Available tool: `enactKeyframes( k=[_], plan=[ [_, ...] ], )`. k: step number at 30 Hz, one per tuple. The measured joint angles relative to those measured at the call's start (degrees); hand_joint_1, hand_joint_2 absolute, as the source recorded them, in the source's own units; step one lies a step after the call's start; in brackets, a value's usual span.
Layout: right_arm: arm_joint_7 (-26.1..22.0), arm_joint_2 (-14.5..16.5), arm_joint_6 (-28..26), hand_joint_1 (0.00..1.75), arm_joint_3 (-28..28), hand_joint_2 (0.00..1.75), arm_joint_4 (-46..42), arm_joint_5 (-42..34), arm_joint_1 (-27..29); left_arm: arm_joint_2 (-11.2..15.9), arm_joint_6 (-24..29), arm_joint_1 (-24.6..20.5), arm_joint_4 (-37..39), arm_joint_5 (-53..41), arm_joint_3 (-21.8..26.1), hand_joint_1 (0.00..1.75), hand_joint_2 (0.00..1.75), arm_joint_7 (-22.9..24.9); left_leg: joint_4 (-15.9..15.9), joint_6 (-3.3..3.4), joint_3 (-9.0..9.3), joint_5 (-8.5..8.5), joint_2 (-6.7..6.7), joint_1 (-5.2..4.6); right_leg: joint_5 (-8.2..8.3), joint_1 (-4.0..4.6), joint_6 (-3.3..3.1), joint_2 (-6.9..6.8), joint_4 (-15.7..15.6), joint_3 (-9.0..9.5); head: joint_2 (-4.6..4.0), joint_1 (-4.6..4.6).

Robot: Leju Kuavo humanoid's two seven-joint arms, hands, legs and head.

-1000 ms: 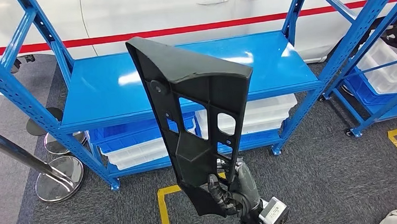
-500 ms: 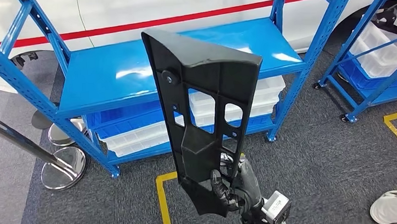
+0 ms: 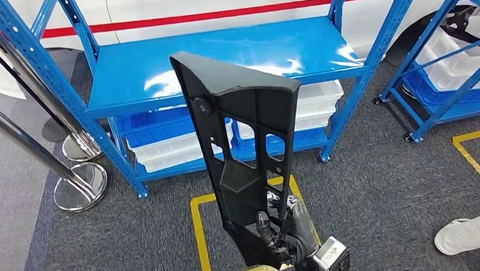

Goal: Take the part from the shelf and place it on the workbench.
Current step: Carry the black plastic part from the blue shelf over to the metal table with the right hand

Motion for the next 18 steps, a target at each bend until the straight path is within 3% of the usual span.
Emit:
enactKeyframes(
  k=[1, 2, 3, 4, 6, 7, 9, 10, 12, 14, 15, 16, 18],
  plan=[
    [-0.11, -0.07, -0.19, 1.75, -0.51, 1.75, 0.0, 0.32, 0.79, -0.08, -0.11, 0.02, -0.16, -0.19, 0.28, 0.0, 1.75, 0.03, 0.41, -0.06, -1.06, 0.53, 0.0, -0.02, 0.3, -0.08, 0.14, 0.0, 1.71, 0.43, 0.0, 0.0],
    [-0.22, -0.11, -0.28, 1.75, -1.05, 1.75, 0.0, 0.42, 1.58, -0.18, -0.27, 0.06, -0.37, -0.41, 0.6, 0.0, 1.75, 0.08, 0.89, -0.18, -2.14, 0.97, 0.0, -0.02, 1.66, -0.15, 0.19, 0.0, 1.38, 1.8, 0.0, -0.01],
    [-0.27, -0.13, -0.24, 1.75, -1.57, 1.75, 0.0, 0.26, 2.31, -0.33, -0.44, 0.09, -0.59, -0.65, 0.97, 0.0, 1.75, 0.12, 1.41, -0.34, -3.14, 1.34, -0.02, -0.02, 3.22, -0.18, 0.15, -0.01, -0.9, 4.12, 0.0, -0.01],
    [-0.3, -0.14, -0.15, 1.75, -2.01, 1.75, -0.01, -0.01, 2.93, -0.5, -0.61, 0.11, -0.83, -0.81, 1.28, 0.0, 1.75, 0.16, 1.97, -0.55, -4.01, 1.66, -0.04, -0.04, 3.77, -0.18, -0.05, 0.0, -4.78, 7.15, 0.0, -0.01],
    [-0.38, -0.16, -0.03, 1.75, -2.63, 1.75, -0.16, -0.39, 3.9, -0.8, -0.78, 0.13, -1.24, -1.01, 1.74, 0.0, 1.75, 0.18, 2.82, -1.11, -5.04, 2.28, 0.0, -0.15, 3.05, 0.08, -0.67, 0.01, -12.18, 12.09, 0.0, -0.03],
    [-0.49, -0.17, -0.03, 1.75, -2.85, 1.75, -0.31, -0.54, 4.25, -0.89, -0.82, 0.14, -1.42, -1.05, 1.91, 0.0, 1.75, 0.18, 2.96, -1.44, -5.26, 2.66, 0.07, -0.15, 2.38, 0.25, -1.03, 0.07, -14.18, 13.16, 0.0, -0.05],
    [-0.7, -0.19, -0.12, 1.75, -3.32, 1.75, -0.56, -1.06, 4.95, -1.03, -0.89, 0.18, -1.66, -1.22, 2.37, 0.0, 1.75, 0.18, 2.81, -2.19, -5.48, 3.4, 0.27, -0.08, 3.04, 0.32, -1.82, 0.22, -14.84, 12.82, 0.0, -0.06],
    [-0.79, -0.19, -0.27, 1.75, -3.59, 1.75, -0.68, -1.39, 5.35, -1.08, -0.93, 0.19, -1.79, -1.34, 2.63, 0.0, 1.75, 0.19, 3.07, -2.56, -5.81, 2.95, 0.2, 0.0, 3.59, 0.23, -2.24, 0.37, -15.03, 12.35, 0.0, -0.06],
    [-0.81, -0.18, -0.89, 1.75, -4.26, 1.75, -0.87, -1.83, 6.6, -1.22, -1.09, 0.25, -2.07, -1.54, 3.12, 0.0, 1.75, 0.17, 6.11, -3.11, -7.08, -0.92, -0.11, 0.08, 4.88, 0.01, -3.06, 0.69, -15.41, 11.1, 0.0, -0.07],
    [-0.82, -0.16, -1.67, 1.75, -5.09, 1.75, -1.12, -1.98, 8.26, -1.41, -1.35, 0.27, -2.38, -1.6, 3.66, 0.0, 1.75, 0.17, 12.68, -3.34, -8.86, -6.31, -0.33, 0.17, 6.05, 0.09, -3.38, 1.16, -15.39, 9.6, 0.0, -0.07],
    [-0.82, -0.15, -2.05, 1.75, -5.61, 1.75, -1.23, -2.05, 9.17, -1.52, -1.5, 0.28, -2.6, -1.65, 3.97, 0.0, 1.75, 0.17, 15.99, -3.38, -9.46, -7.67, -0.33, 0.18, 6.64, 0.16, -3.38, 1.47, -15.33, 8.82, 0.0, -0.07],
    [-0.82, -0.14, -2.3, 1.75, -6.16, 1.75, -1.33, -2.17, 10.08, -1.62, -1.64, 0.28, -2.86, -1.72, 4.29, 0.0, 1.75, 0.17, 18.1, -3.33, -9.45, -7.67, -0.35, 0.18, 7.21, 0.23, -3.32, 1.86, -15.24, 8.05, 0.0, -0.07],
    [-0.84, -0.11, -2.52, 1.75, -6.93, 1.75, -1.42, -2.4, 11.22, -1.76, -1.81, 0.3, -3.27, -1.85, 4.66, 0.0, 1.75, 0.16, 19.19, -3.19, -8.64, -6.16, -0.41, 0.18, 7.91, 0.3, -3.21, 2.47, -15.11, 7.04, 0.0, -0.07]
  ],
)
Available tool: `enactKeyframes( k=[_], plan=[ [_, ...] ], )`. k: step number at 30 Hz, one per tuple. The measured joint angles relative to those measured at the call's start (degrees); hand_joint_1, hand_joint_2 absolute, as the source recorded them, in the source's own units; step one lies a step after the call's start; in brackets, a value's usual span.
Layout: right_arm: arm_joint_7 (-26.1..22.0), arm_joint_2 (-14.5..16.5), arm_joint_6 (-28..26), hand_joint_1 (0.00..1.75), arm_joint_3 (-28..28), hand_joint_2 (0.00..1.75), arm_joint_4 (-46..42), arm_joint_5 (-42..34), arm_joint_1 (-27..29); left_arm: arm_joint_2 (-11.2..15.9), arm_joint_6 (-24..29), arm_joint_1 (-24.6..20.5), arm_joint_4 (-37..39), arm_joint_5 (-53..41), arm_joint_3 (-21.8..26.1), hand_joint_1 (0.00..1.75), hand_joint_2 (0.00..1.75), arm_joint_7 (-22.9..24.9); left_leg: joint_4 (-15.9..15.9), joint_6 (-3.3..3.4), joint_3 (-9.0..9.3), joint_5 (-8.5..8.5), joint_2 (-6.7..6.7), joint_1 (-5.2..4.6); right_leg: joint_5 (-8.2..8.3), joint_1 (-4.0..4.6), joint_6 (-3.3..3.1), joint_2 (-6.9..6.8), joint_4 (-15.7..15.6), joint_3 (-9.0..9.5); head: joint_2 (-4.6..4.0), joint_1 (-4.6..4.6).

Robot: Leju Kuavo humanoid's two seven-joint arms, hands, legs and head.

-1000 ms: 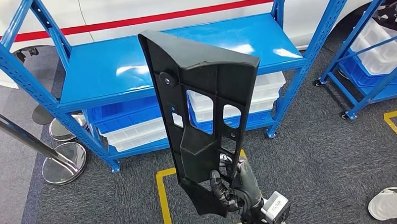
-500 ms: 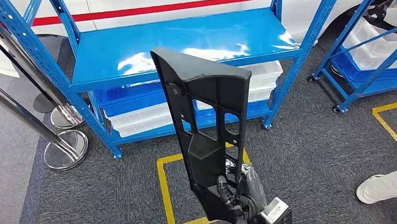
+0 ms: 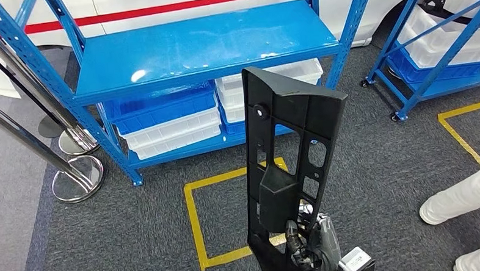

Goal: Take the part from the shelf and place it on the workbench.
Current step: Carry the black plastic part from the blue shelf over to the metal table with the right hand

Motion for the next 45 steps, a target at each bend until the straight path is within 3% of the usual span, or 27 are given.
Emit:
enactKeyframes(
  k=[5, 6, 7, 8, 10, 12, 14, 15, 16, 17, 19, 20, 22, 23, 25, 27, 29, 30, 31, 32, 34, 36, 38, 40, 42, 44, 45],
  plan=[
    [-0.04, 0.01, 0.09, 1.75, -0.38, 1.75, -0.04, -0.24, 0.48, -0.06, -0.08, 0.01, -0.2, -0.14, 0.24, 0.0, 1.75, 0.0, -1.69, 0.18, 1.5, 1.42, -0.16, -0.01, 0.31, 0.03, 0.09, 0.37, 0.07, -0.44, 0.0, 0.0],
    [-0.08, 0.02, 0.17, 1.75, -0.62, 1.75, -0.14, -0.41, 0.75, -0.1, -0.13, 0.0, -0.34, -0.21, 0.41, 0.0, 1.75, 0.0, -3.53, 0.34, 2.84, 2.18, -0.41, -0.01, 0.49, 0.06, 0.14, 0.64, 0.11, -0.67, 0.0, -0.01],
    [-0.2, 0.09, 0.25, 1.75, -1.05, 1.75, -0.4, -0.62, 1.13, -0.17, -0.22, 0.04, -0.63, -0.33, 0.67, 0.0, 1.75, 0.0, -8.01, 0.77, 5.85, 2.65, -1.66, -0.03, 0.88, 0.15, 0.32, 1.2, 0.23, -1.09, 0.0, -0.01],
    [-0.39, 0.28, 0.38, 1.75, -1.66, 1.75, -0.78, -0.83, 1.62, -0.33, -0.44, 0.04, -1.0, -0.54, 1.1, 0.0, 1.75, 0.02, -12.63, 1.17, 8.79, 3.01, -2.48, -0.14, 1.61, 0.12, 0.8, 2.31, 0.29, -1.67, 0.0, -0.01],
    [-0.79, 0.75, 0.76, 1.75, -2.86, 1.75, -1.58, -0.91, 2.37, -0.99, -0.96, 0.03, -1.89, -1.08, 2.01, 0.0, 1.75, 0.06, -19.77, 2.36, 12.65, 3.29, -2.34, -0.03, 0.37, 0.2, 2.03, 1.75, 3.43, -3.98, 0.0, 0.09],
    [-0.97, 1.0, 1.05, 1.75, -3.44, 1.75, -1.89, -0.74, 2.65, -1.51, -1.33, 0.1, -2.37, -1.52, 2.6, 0.0, 1.75, 0.1, -20.28, 3.0, 12.2, 3.91, 0.49, 0.12, -3.87, 0.01, 3.0, -0.91, 11.05, -7.44, 0.0, 0.19],
    [-1.03, 1.06, 1.02, 1.75, -3.57, 1.75, -1.88, -0.61, 2.74, -1.59, -1.61, 0.28, -2.68, -1.87, 2.97, 0.0, 1.75, 0.08, -19.84, 2.97, 11.73, 3.91, 2.29, 0.04, -5.98, -0.47, 3.56, -1.91, 16.79, -9.4, 0.0, 0.18],
    [-1.05, 1.08, 0.97, 1.75, -3.64, 1.75, -1.89, -0.51, 2.81, -1.68, -1.79, 0.28, -2.91, -2.03, 3.17, 0.0, 1.75, 0.04, -19.58, 2.86, 11.56, 3.83, 3.09, 0.06, -5.47, -0.7, 3.76, -2.17, 16.65, -8.85, 0.0, 0.19],
    [-1.06, 1.11, 0.91, 1.75, -3.73, 1.75, -1.9, -0.41, 2.86, -1.81, -1.96, 0.23, -3.15, -2.17, 3.37, 0.0, 1.75, -0.01, -19.34, 2.68, 11.49, 3.69, 3.79, 0.09, -4.08, -0.9, 3.88, -2.58, 14.2, -7.14, 0.0, 0.19],
    [-1.07, 1.13, 0.83, 1.75, -3.82, 1.75, -1.98, -0.32, 2.88, -1.96, -2.09, 0.17, -3.36, -2.25, 3.51, 0.0, 1.75, -0.05, -19.09, 2.41, 11.5, 3.49, 4.44, 0.11, -2.48, -1.01, 3.89, -3.47, 10.18, -4.68, 0.0, 0.19],
    [-1.08, 1.2, 0.72, 1.75, -3.97, 1.75, -2.19, -0.18, 2.85, -2.18, -2.19, 0.11, -3.75, -2.37, 3.66, 0.0, 1.75, -0.11, -18.61, 1.74, 11.46, 3.01, 5.52, -0.15, -0.82, -0.67, 3.31, -5.56, 3.61, -0.94, 0.0, 0.17],
    [-1.09, 1.27, 0.69, 1.75, -4.02, 1.75, -2.33, -0.14, 2.85, -2.25, -2.21, 0.07, -3.92, -2.45, 3.69, 0.0, 1.75, -0.13, -18.45, 1.43, 11.49, 2.8, 6.0, -0.32, -0.79, -0.44, 2.89, -6.13, 2.17, -0.25, 0.0, 0.16],
    [-1.1, 1.42, 0.66, 1.75, -4.11, 1.75, -2.49, -0.05, 2.95, -2.37, -2.31, -0.13, -4.24, -2.63, 3.73, 0.0, 1.75, -0.19, -18.39, 0.89, 11.7, 2.58, 7.0, -0.45, -0.94, -0.2, 2.03, -5.3, 1.96, -0.5, 0.0, 0.15],
    [-1.09, 1.48, 0.64, 1.75, -4.17, 1.75, -2.58, 0.03, 3.03, -2.44, -2.46, -0.23, -4.44, -2.73, 3.74, 0.0, 1.75, -0.24, -18.25, 0.59, 11.78, 2.28, 6.8, -0.32, -0.84, -0.24, 1.69, -4.74, 1.83, -0.58, 0.0, 0.16],
    [-1.07, 1.67, 0.67, 1.75, -4.3, 1.75, -2.82, 0.17, 3.09, -2.54, -2.94, -0.29, -4.98, -3.09, 3.86, 0.0, 1.75, -0.41, -15.78, 0.08, 10.8, 0.16, 4.01, 0.02, -0.52, -0.47, 0.91, -3.56, 1.49, -0.7, 0.0, 0.16],
    [-1.04, 1.98, 0.79, 1.75, -4.4, 1.75, -3.01, 0.31, 3.09, -2.67, -3.36, -0.15, -5.44, -3.67, 4.24, 0.0, 1.75, -0.52, -8.87, -0.11, 7.66, -3.78, 0.75, 0.19, -0.31, -0.5, 0.4, -2.3, 1.38, -0.88, 0.0, 0.16],
    [-1.01, 2.25, 0.93, 1.75, -4.5, 1.75, -3.04, 0.52, 3.24, -2.82, -3.59, 0.01, -5.68, -4.3, 4.76, 0.0, 1.75, -0.5, -2.22, -0.1, 4.43, -5.87, 0.04, 0.2, -0.24, -0.37, 0.25, -0.69, 1.5, -1.01, 0.0, 0.16],
    [-0.98, 2.34, 0.98, 1.75, -4.56, 1.75, -3.07, 0.62, 3.35, -2.88, -3.66, 0.04, -5.79, -4.61, 4.97, 0.0, 1.75, -0.47, -1.56, -0.02, 3.92, -5.2, -0.04, 0.19, -0.24, -0.33, 0.24, 0.19, 1.59, -1.0, 0.0, 0.16],
    [-0.94, 2.42, 1.0, 1.75, -4.62, 1.75, -3.14, 0.73, 3.43, -2.92, -3.72, 0.03, -5.92, -4.9, 5.11, 0.0, 1.75, -0.44, -3.21, 0.13, 4.41, -3.39, -0.23, 0.19, -0.24, -0.32, 0.25, 1.11, 1.71, -0.96, 0.0, 0.16],
    [-0.91, 2.52, 1.02, 1.75, -4.67, 1.75, -3.26, 0.81, 3.47, -2.94, -3.75, 0.01, -6.03, -5.13, 5.2, 0.0, 1.75, -0.4, -6.74, 0.34, 5.74, -0.88, -0.89, 0.2, -0.26, -0.32, 0.28, 2.02, 1.83, -0.91, 0.0, 0.16],
    [-0.88, 2.7, 1.05, 1.75, -4.74, 1.75, -3.5, 0.92, 3.46, -2.96, -3.79, -0.04, -6.2, -5.45, 5.39, 0.0, 1.75, -0.37, -13.84, 0.78, 8.46, 2.56, -3.64, 0.32, -0.21, -0.27, 0.58, 3.65, 2.14, -1.05, 0.0, 0.16],
    [-0.87, 2.88, 1.08, 1.75, -4.83, 1.75, -3.7, 0.99, 3.51, -2.98, -3.81, -0.08, -6.36, -5.65, 5.62, 0.0, 1.75, -0.29, -16.55, 0.97, 9.42, 3.03, -5.13, 0.3, 0.11, -0.39, 1.3, 5.1, 2.32, -1.61, 0.0, 0.16],
    [-0.87, 2.97, 1.09, 1.75, -4.96, 1.75, -3.82, 1.01, 3.78, -3.1, -3.82, -0.24, -6.51, -5.7, 5.74, 0.0, 1.75, -0.23, -17.04, 1.33, 9.56, 3.26, -3.9, 0.31, 0.48, -0.52, 2.15, 5.96, 2.27, -2.1, 0.0, 0.16],
    [-0.87, 2.96, 1.08, 1.75, -5.1, 1.75, -3.96, 1.02, 4.01, -3.27, -3.84, -0.38, -6.7, -5.7, 5.82, 0.0, 1.75, -0.22, -17.49, 2.06, 9.6, 3.76, -2.33, 0.53, -0.76, -0.25, 2.67, 3.26, 3.96, -3.01, 0.0, 0.21],
    [-0.87, 2.96, 1.09, 1.75, -5.16, 1.75, -4.1, 1.03, 4.0, -3.34, -3.85, -0.23, -6.89, -5.7, 5.97, 0.0, 1.75, -0.22, -17.65, 2.5, 9.47, 3.95, -0.53, 0.48, -4.46, -0.16, 3.01, -0.63, 10.08, -5.75, 0.0, 0.25],
    [-0.87, 2.96, 1.09, 1.75, -5.16, 1.75, -4.12, 1.03, 4.02, -3.34, -3.85, -0.04, -6.95, -5.71, 6.14, 0.0, 1.75, -0.2, -17.6, 2.58, 9.32, 3.92, 1.38, 0.26, -7.47, -0.45, 3.37, -1.84, 17.02, -8.75, 0.0, 0.24],
    [-0.86, 2.96, 1.09, 1.75, -5.17, 1.75, -4.11, 1.03, 4.08, -3.34, -3.85, -0.04, -6.96, -5.7, 6.2, 0.0, 1.75, -0.2, -17.58, 2.58, 9.28, 3.9, 2.29, 0.2, -7.52, -0.56, 3.47, -2.01, 18.15, -9.04, 0.0, 0.24]
  ],
)
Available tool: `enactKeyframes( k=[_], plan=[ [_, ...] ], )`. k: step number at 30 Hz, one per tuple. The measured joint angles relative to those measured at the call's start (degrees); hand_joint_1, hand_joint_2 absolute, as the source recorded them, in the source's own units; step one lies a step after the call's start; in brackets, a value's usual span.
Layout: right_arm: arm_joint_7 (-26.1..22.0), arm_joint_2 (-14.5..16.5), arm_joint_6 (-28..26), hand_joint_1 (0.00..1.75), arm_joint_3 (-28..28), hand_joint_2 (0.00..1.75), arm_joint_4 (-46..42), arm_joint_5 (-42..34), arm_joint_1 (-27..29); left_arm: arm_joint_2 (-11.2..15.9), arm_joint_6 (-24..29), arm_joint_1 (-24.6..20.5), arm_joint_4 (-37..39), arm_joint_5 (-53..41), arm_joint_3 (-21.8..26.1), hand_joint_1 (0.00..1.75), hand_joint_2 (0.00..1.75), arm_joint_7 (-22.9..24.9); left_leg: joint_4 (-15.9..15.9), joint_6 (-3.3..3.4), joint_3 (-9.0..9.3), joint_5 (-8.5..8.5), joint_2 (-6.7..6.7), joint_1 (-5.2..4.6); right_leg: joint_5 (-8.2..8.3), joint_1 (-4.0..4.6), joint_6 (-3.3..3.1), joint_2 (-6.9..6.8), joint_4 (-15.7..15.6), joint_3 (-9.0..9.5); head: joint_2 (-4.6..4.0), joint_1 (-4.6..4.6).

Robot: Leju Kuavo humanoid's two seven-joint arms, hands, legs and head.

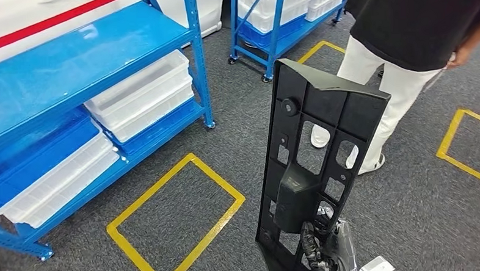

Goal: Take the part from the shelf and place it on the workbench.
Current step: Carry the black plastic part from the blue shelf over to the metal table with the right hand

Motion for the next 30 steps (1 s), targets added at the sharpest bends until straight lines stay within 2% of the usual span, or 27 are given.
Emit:
enactKeyframes(
  k=[1, 2, 3, 4, 5, 6, 8, 9, 11, 12, 13, 14, 15, 16, 17, 18, 19, 21, 22, 23, 24, 25, 26, 27, 28, 29, 30],
  plan=[
    [0.01, 0.0, -0.01, 1.75, -0.03, 1.75, 0.0, 0.0, 0.04, -0.01, 0.0, -0.07, -0.01, 0.0, 0.05, 0.0, 1.75, 0.0, 0.01, -0.05, 0.01, -0.04, 0.83, -0.03, 1.03, -0.05, 0.02, -0.22, -1.3, 0.98, 0.0, -0.01],
    [0.02, 0.0, -0.01, 1.75, -0.06, 1.75, -0.01, 0.0, 0.05, -0.03, 0.0, -0.15, -0.01, -0.01, 0.08, 0.0, 1.75, 0.01, 0.01, -0.14, 0.11, -0.11, 1.58, -0.04, 2.71, -0.04, -0.08, -0.68, -4.59, 3.02, 0.0, 0.0],
    [0.02, 0.0, -0.01, 1.75, -0.09, 1.75, -0.04, 0.0, 0.03, -0.06, 0.0, -0.23, -0.01, 0.0, 0.09, 0.0, 1.75, 0.01, 0.01, -0.29, 0.27, -0.22, 2.27, -0.08, 4.19, 0.1, -0.31, -1.86, -9.06, 5.62, 0.0, -0.01],
    [0.03, 0.01, -0.01, 1.75, -0.12, 1.75, -0.08, 0.0, 0.0, -0.1, 0.0, -0.28, -0.01, 0.0, 0.1, 0.0, 1.75, 0.02, 0.06, -0.51, 0.42, -0.38, 2.88, -0.21, 5.27, 0.36, -0.67, -2.89, -12.84, 7.77, 0.0, -0.02],
    [0.02, 0.01, 0.0, 1.75, -0.13, 1.75, -0.13, 0.0, -0.02, -0.13, 0.0, -0.31, -0.01, 0.0, 0.11, 0.0, 1.75, 0.02, 0.09, -0.76, 0.56, -0.51, 3.42, -0.33, 5.77, 0.64, -1.05, -3.61, -15.3, 9.11, 0.0, -0.02],
    [0.01, 0.02, 0.0, 1.75, -0.13, 1.75, -0.16, 0.0, -0.03, -0.15, 0.0, -0.35, -0.01, 0.01, 0.14, 0.0, 1.75, 0.02, 0.12, -1.02, 0.66, -0.6, 3.93, -0.46, 5.79, 0.9, -1.41, -3.96, -16.42, 9.62, 0.0, -0.02],
    [0.01, 0.03, -0.01, 1.75, -0.19, 1.75, -0.18, 0.0, 0.05, -0.17, 0.0, -0.55, -0.01, -0.01, 0.17, 0.0, 1.75, 0.02, 0.08, -1.52, 0.86, -0.68, 4.9, -0.57, 5.96, 1.06, -1.96, -2.79, -16.45, 9.31, 0.0, -0.02],
    [0.01, 0.04, 0.0, 1.75, -0.22, 1.75, -0.21, 0.0, 0.13, -0.18, -0.01, -0.66, -0.01, -0.03, 0.17, 0.0, 1.75, 0.02, 0.39, -1.81, 0.84, -1.05, 4.32, -0.48, 6.14, 0.93, -2.29, -2.24, -16.68, 9.28, 0.0, -0.02],
    [-0.01, 0.09, 0.03, 1.75, -0.26, 1.75, -0.29, 0.0, 0.1, -0.18, -0.01, -0.73, -0.02, -0.14, 0.19, 0.0, 1.75, -0.04, 3.55, -2.24, -0.36, -3.49, 1.25, -0.24, 6.64, 0.58, -3.08, -1.14, -17.23, 9.28, 0.0, -0.04],
    [-0.01, 0.14, 0.07, 1.75, -0.26, 1.75, -0.33, 0.0, 0.07, -0.17, -0.01, -0.65, -0.03, -0.27, 0.21, 0.0, 1.75, -0.07, 6.89, -2.37, -1.8, -5.52, -0.71, -0.09, 6.83, 0.49, -3.38, -0.53, -17.36, 9.23, 0.0, -0.04],
    [0.01, 0.21, 0.1, 1.75, -0.27, 1.75, -0.34, 0.0, 0.04, -0.17, 0.0, -0.53, -0.03, -0.4, 0.23, 0.0, 1.75, -0.09, 10.86, -2.42, -3.6, -7.48, -1.75, -0.05, 6.95, 0.5, -3.57, 0.17, -17.33, 9.08, 0.0, -0.05],
    [0.04, 0.3, 0.13, 1.75, -0.27, 1.75, -0.34, 0.0, 0.07, -0.18, 0.0, -0.4, -0.03, -0.55, 0.25, 0.0, 1.75, -0.11, 14.36, -2.49, -5.22, -8.78, -2.18, -0.04, 7.0, 0.54, -3.64, 0.96, -17.24, 8.93, 0.0, -0.05],
    [0.08, 0.35, 0.16, 1.75, -0.28, 1.75, -0.34, 0.0, 0.16, -0.19, 0.0, -0.29, -0.03, -0.72, 0.26, 0.0, 1.75, -0.13, 16.28, -2.55, -6.16, -8.97, -2.33, -0.03, 7.03, 0.56, -3.66, 1.81, -17.08, 8.82, 0.0, -0.05],
    [0.17, 0.38, 0.18, 1.75, -0.28, 1.75, -0.34, 0.0, 0.25, -0.19, 0.0, -0.24, -0.03, -0.86, 0.26, 0.0, 1.75, -0.17, 16.0, -2.56, -6.11, -7.97, -2.41, -0.01, 7.02, 0.55, -3.64, 2.69, -16.87, 8.73, 0.0, -0.05],
    [0.33, 0.4, 0.18, 1.75, -0.28, 1.75, -0.35, -0.01, 0.33, -0.2, 0.0, -0.23, -0.03, -1.0, 0.26, 0.0, 1.75, -0.23, 13.47, -2.53, -5.0, -6.01, -2.68, 0.06, 6.98, 0.52, -3.57, 3.55, -16.6, 8.68, 0.0, -0.06],
    [0.55, 0.44, 0.19, 1.75, -0.3, 1.75, -0.39, -0.05, 0.43, -0.2, 0.0, -0.24, -0.03, -1.14, 0.26, 0.0, 1.75, -0.3, 9.57, -2.44, -3.3, -3.83, -3.64, 0.19, 6.91, 0.48, -3.45, 4.39, -16.29, 8.6, 0.0, -0.06],
    [0.79, 0.5, 0.23, 1.75, -0.34, 1.75, -0.46, -0.14, 0.49, -0.2, -0.02, -0.27, -0.05, -1.29, 0.27, 0.0, 1.75, -0.39, 5.86, -2.33, -1.7, -2.35, -5.16, 0.32, 6.83, 0.54, -3.21, 5.17, -15.91, 8.42, 0.0, -0.05],
    [1.28, 0.71, 0.6, 1.75, -0.56, 1.75, -0.66, -0.38, 0.69, -0.2, -0.09, -0.27, -0.12, -1.63, 0.31, 0.0, 1.75, -0.56, 1.83, -2.01, -0.09, -1.35, -7.41, 0.39, 6.93, 0.5, -2.45, 6.68, -15.44, 7.83, 0.0, -0.05],
    [1.51, 0.83, 0.9, 1.75, -0.73, 1.75, -0.75, -0.51, 0.85, -0.2, -0.14, -0.3, -0.16, -1.87, 0.34, 0.0, 1.75, -0.63, 1.6, -1.79, -0.05, -1.5, -7.52, 0.25, 7.13, 0.42, -1.97, 7.4, -15.42, 7.53, 0.0, -0.05],
    [1.76, 0.93, 1.25, 1.75, -0.9, 1.75, -0.88, -0.6, 1.06, -0.22, -0.18, -0.37, -0.22, -2.06, 0.37, 0.0, 1.75, -0.67, 1.47, -1.43, -0.03, -1.29, -6.82, 0.21, 7.41, 0.3, -1.5, 8.11, -15.53, 7.27, 0.0, -0.05],
    [1.96, 0.99, 1.6, 1.75, -1.06, 1.75, -1.0, -0.66, 1.3, -0.26, -0.22, -0.49, -0.3, -2.23, 0.39, 0.0, 1.75, -0.68, 1.19, -1.0, 0.07, -1.0, -6.03, 0.22, 7.46, 0.25, -1.18, 7.69, -15.43, 7.06, 0.0, -0.04],
    [2.16, 1.03, 1.93, 1.75, -1.17, 1.75, -1.09, -0.72, 1.41, -0.31, -0.27, -0.59, -0.4, -2.34, 0.43, 0.0, 1.75, -0.68, 0.88, -0.55, 0.16, -0.68, -5.22, 0.28, 7.01, 0.31, -0.93, 6.33, -14.77, 6.64, 0.0, -0.03],
    [2.39, 1.03, 2.23, 1.75, -1.25, 1.75, -1.14, -0.74, 1.32, -0.35, -0.38, -0.65, -0.53, -2.37, 0.51, 0.0, 1.75, -0.67, 0.58, -0.16, 0.19, -0.4, -4.33, 0.35, 5.86, 0.4, -0.74, 4.44, -13.07, 5.78, 0.0, -0.02],
    [2.61, 1.03, 2.5, 1.75, -1.27, 1.75, -1.09, -0.75, 1.06, -0.37, -0.56, -0.62, -0.68, -2.33, 0.67, 0.0, 1.75, -0.63, 0.45, 0.07, 0.14, -0.27, -3.41, 0.28, 4.1, 0.41, -0.61, 2.25, -10.27, 4.48, 0.0, -0.02],
    [2.84, 1.03, 2.67, 1.75, -1.25, 1.75, -1.0, -0.78, 0.69, -0.37, -0.85, -0.52, -0.84, -2.27, 0.89, 0.0, 1.75, -0.58, 0.42, 0.2, 0.05, -0.24, -2.49, 0.15, 2.13, 0.36, -0.4, 0.93, -6.73, 2.79, 0.0, -0.02],
    [3.03, 1.03, 2.77, 1.75, -1.19, 1.75, -0.83, -0.81, 0.31, -0.37, -1.16, -0.44, -0.99, -2.21, 1.2, 0.0, 1.75, -0.52, 0.44, 0.24, -0.05, -0.25, -1.53, 0.03, 0.55, 0.2, -0.2, 0.37, -3.18, 1.15, 0.0, -0.03],
    [3.17, 1.03, 2.81, 1.75, -1.08, 1.75, -0.6, -0.84, -0.02, -0.39, -1.51, -0.4, -1.2, -2.16, 1.48, 0.0, 1.75, -0.44, 0.45, 0.23, -0.11, -0.28, -0.58, -0.05, -0.12, 0.05, -0.05, 0.12, -0.86, 0.16, 0.0, -0.03]
  ],
)
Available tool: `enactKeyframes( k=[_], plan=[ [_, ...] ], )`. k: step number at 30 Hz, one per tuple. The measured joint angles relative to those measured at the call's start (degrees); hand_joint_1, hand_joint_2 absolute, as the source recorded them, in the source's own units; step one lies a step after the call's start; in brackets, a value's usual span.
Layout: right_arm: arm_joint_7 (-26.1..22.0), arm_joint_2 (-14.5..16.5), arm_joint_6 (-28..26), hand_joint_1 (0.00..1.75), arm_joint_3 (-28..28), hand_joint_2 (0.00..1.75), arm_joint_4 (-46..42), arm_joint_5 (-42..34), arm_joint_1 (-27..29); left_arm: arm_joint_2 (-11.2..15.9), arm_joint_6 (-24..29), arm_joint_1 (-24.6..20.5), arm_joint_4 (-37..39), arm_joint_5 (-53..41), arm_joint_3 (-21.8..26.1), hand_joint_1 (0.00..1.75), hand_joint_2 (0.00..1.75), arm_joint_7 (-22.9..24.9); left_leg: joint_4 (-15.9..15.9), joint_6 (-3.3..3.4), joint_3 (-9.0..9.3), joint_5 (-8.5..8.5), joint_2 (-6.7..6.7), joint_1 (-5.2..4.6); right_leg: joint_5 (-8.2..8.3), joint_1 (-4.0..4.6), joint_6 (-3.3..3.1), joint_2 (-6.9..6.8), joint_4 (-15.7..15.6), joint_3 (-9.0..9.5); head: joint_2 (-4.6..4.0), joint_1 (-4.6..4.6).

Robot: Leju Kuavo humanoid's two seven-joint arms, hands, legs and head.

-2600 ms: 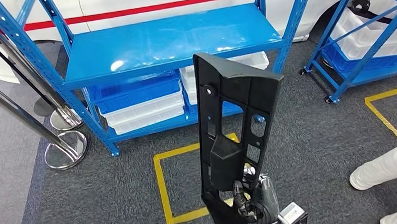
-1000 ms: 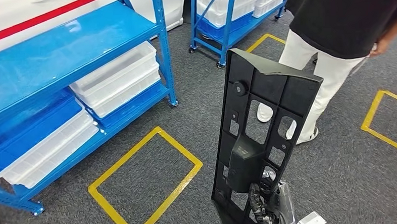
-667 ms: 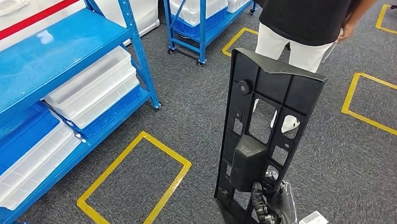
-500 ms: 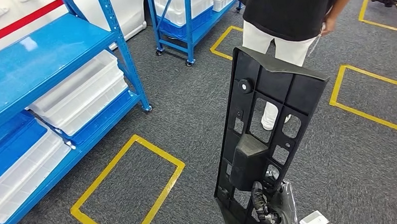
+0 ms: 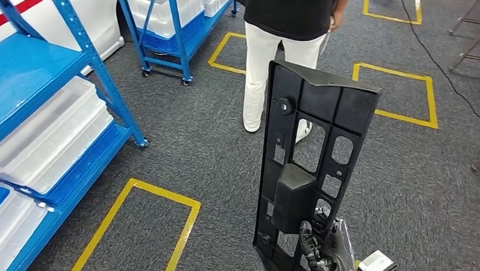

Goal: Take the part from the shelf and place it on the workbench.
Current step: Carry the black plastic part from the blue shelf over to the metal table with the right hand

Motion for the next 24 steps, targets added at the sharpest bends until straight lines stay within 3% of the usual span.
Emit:
enactKeyframes(
  k=[1, 2, 4, 6, 7, 9, 11, 13, 15, 16, 18, 20, 22, 24],
  plan=[
    [0.13, -0.01, -0.04, 1.75, 0.11, 1.75, 0.24, -0.05, -0.3, -0.03, -0.33, -0.02, -0.21, 0.04, 0.24, 0.0, 1.75, 0.07, 0.01, -0.04, -0.02, -0.04, 0.86, -0.05, 0.39, -0.11, 0.08, -0.18, 0.35, 0.04, 0.0, 0.01],
    [0.27, -0.01, -0.16, 1.75, 0.25, 1.75, 0.49, -0.15, -0.61, -0.11, -0.66, -0.07, -0.48, 0.07, 0.44, 0.0, 1.75, 0.16, 0.01, -0.13, 0.03, -0.11, 1.65, -0.08, 1.78, -0.15, 0.05, -0.5, -1.69, 1.36, 0.0, 0.01],
    [0.53, -0.02, -0.54, 1.75, 0.55, 1.75, 0.8, -0.46, -1.21, -0.42, -1.31, -0.18, -1.17, 0.02, 0.72, 0.0, 1.75, 0.37, 0.01, -0.43, 0.32, -0.33, 2.91, -0.13, 4.94, 0.09, -0.4, -2.49, -9.6, 6.01, 0.0, 0.01],
    [0.65, -0.03, -0.81, 1.75, 0.98, 1.75, 0.94, -0.76, -1.81, -0.82, -1.81, -0.22, -1.95, -0.13, 1.12, 0.0, 1.75, 0.56, 0.04, -0.94, 0.58, -0.63, 3.93, -0.32, 6.08, 0.71, -1.21, -4.09, -14.69, 8.7, 0.0, 0.01],
    [0.67, -0.04, -0.86, 1.75, 1.16, 1.75, 0.97, -0.89, -2.02, -0.98, -1.98, -0.25, -2.31, -0.18, 1.32, 0.0, 1.75, 0.62, 0.0, -1.22, 0.68, -0.73, 4.41, -0.39, 5.89, 1.0, -1.56, -4.16, -15.21, 8.81, 0.0, 0.0],
    [0.7, -0.08, -0.98, 1.75, 1.47, 1.75, 1.01, -1.1, -2.17, -1.38, -2.34, -0.41, -2.98, -0.31, 1.61, 0.0, 1.75, 0.66, -0.03, -1.86, 0.96, -1.04, 4.94, -0.37, 6.16, 1.03, -2.22, -2.84, -15.56, 8.74, 0.0, -0.01],
    [0.71, -0.13, -1.3, 1.75, 1.8, 1.75, 1.04, -1.26, -2.4, -1.66, -2.78, -0.48, -3.66, -0.45, 1.72, 0.0, 1.75, 0.62, 1.89, -2.33, 0.41, -2.64, 2.56, -0.17, 6.54, 0.71, -2.96, -1.71, -16.24, 8.96, 0.0, -0.01],
    [0.7, -0.18, -1.56, 1.75, 2.31, 1.75, 1.13, -1.34, -2.93, -1.77, -3.14, -0.33, -4.18, -0.64, 1.93, 0.0, 1.75, 0.58, 8.2, -2.46, -2.42, -6.14, -0.72, 0.0, 6.74, 0.59, -3.47, -0.52, -16.51, 9.05, 0.0, -0.01],
    [0.71, -0.2, -1.69, 1.75, 2.78, 1.75, 1.35, -1.4, -3.25, -1.91, -3.39, -0.08, -4.53, -0.85, 2.29, 0.0, 1.75, 0.6, 14.95, -2.53, -5.86, -8.52, -1.65, 0.02, 6.74, 0.65, -3.63, 1.02, -16.39, 9.0, 0.0, -0.01],
    [0.71, -0.21, -1.75, 1.75, 2.94, 1.75, 1.5, -1.43, -3.27, -1.97, -3.49, 0.02, -4.69, -0.91, 2.45, 0.0, 1.75, 0.62, 16.03, -2.55, -6.64, -8.16, -1.74, 0.03, 6.71, 0.67, -3.65, 1.86, -16.26, 9.01, 0.0, -0.01],
    [0.72, -0.23, -1.84, 1.75, 3.17, 1.75, 1.76, -1.51, -3.34, -2.05, -3.58, 0.07, -4.96, -0.97, 2.72, 0.0, 1.75, 0.67, 11.79, -2.49, -5.31, -4.34, -2.27, 0.11, 6.54, 0.6, -3.47, 3.54, -15.85, 9.05, 0.0, -0.01],
    [0.72, -0.25, -1.85, 1.75, 3.36, 1.75, 1.91, -1.58, -3.56, -2.1, -3.63, 0.07, -5.19, -1.02, 2.97, 0.0, 1.75, 0.66, 4.75, -2.31, -2.62, -0.92, -4.89, 0.38, 6.24, 0.54, -3.01, 5.06, -15.19, 8.84, 0.0, 0.0],
    [0.71, -0.26, -1.85, 1.75, 3.54, 1.75, 2.02, -1.63, -3.79, -2.25, -3.68, 0.08, -5.38, -1.12, 3.19, 0.0, 1.75, 0.69, 1.69, -2.02, -1.49, -0.22, -6.76, 0.44, 6.24, 0.47, -2.35, 6.39, -14.78, 8.29, 0.0, 0.0],
    [0.71, -0.28, -1.89, 1.75, 3.62, 1.75, 2.05, -1.73, -3.84, -2.44, -3.7, -0.01, -5.62, -1.24, 3.25, 0.0, 1.75, 0.69, 1.28, -1.44, -1.32, -0.01, -5.85, 0.29, 6.56, 0.29, -1.59, 7.55, -14.89, 7.86, 0.0, -0.01]
  ],
)
